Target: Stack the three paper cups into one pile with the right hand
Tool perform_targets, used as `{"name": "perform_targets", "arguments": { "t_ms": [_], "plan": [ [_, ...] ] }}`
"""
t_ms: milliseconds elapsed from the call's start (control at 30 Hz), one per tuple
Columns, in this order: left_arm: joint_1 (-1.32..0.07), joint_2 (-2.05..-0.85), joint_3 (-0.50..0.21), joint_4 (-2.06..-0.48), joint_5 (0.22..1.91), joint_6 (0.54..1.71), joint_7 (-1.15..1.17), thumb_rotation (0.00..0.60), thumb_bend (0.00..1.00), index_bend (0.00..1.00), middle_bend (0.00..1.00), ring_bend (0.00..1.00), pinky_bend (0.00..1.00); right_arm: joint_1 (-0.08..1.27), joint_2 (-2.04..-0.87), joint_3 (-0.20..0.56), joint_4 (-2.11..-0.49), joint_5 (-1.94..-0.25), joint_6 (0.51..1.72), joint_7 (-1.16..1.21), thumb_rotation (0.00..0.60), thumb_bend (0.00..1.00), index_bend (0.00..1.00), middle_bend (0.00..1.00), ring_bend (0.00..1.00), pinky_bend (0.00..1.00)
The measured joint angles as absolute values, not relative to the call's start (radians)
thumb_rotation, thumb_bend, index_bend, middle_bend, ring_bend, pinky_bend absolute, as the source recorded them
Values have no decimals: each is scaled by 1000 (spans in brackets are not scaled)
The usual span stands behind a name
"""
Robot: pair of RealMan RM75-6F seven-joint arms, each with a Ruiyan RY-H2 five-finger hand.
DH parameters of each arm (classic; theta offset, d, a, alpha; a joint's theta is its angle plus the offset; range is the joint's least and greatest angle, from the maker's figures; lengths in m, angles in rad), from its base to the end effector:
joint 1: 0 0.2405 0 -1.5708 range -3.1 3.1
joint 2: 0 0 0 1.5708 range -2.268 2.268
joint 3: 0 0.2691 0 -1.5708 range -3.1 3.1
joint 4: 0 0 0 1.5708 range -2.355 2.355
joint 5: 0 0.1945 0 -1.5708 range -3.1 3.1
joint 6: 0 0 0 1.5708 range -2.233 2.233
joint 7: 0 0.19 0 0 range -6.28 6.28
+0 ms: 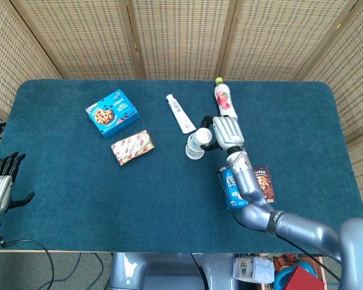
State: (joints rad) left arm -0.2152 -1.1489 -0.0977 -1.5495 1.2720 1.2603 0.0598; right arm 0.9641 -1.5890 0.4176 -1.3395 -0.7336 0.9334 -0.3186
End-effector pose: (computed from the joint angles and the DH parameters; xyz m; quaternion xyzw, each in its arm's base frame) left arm -0.3434 0.2763 0.1619 -0.5927 -0.4307 -0.3190 0.6012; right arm -0.0865 -0.4830 0.0239 0.6207 -0.4629 0.4489 0.4460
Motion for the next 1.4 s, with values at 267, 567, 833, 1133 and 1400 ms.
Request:
{"name": "perform_targets", "arguments": {
  "t_ms": [267, 567, 833, 1133, 1400],
  "plan": [
    [-216, -1147, -99, -1549, 1267, 1258, 56, 600, 258, 0, 0, 0, 0, 975, -1585, 403, -1331, -740, 886, -303, 600, 185, 200, 130, 117, 269],
    [-219, -1145, -97, -1548, 1272, 1251, 45, 600, 258, 0, 0, 0, 0, 951, -1538, 408, -1411, -816, 913, -245, 600, 55, 80, 0, 0, 75],
    [-210, -1150, -95, -1547, 1311, 1291, 25, 600, 261, 0, 0, 0, 0, 857, -1420, 352, -1551, -998, 995, -202, 600, 0, 64, 0, 0, 0],
    [-170, -1167, -65, -1529, 1434, 1413, -17, 600, 261, 0, 0, 0, 0, 565, -1217, 122, -1661, -1397, 1312, -164, 600, 0, 0, 0, 0, 0],
    [-131, -1166, -55, -1535, 1484, 1503, -16, 600, 254, 0, 0, 0, 0, 331, -1162, -22, -1670, -1555, 1556, -145, 600, 0, 0, 0, 0, 0]
  ]
}}
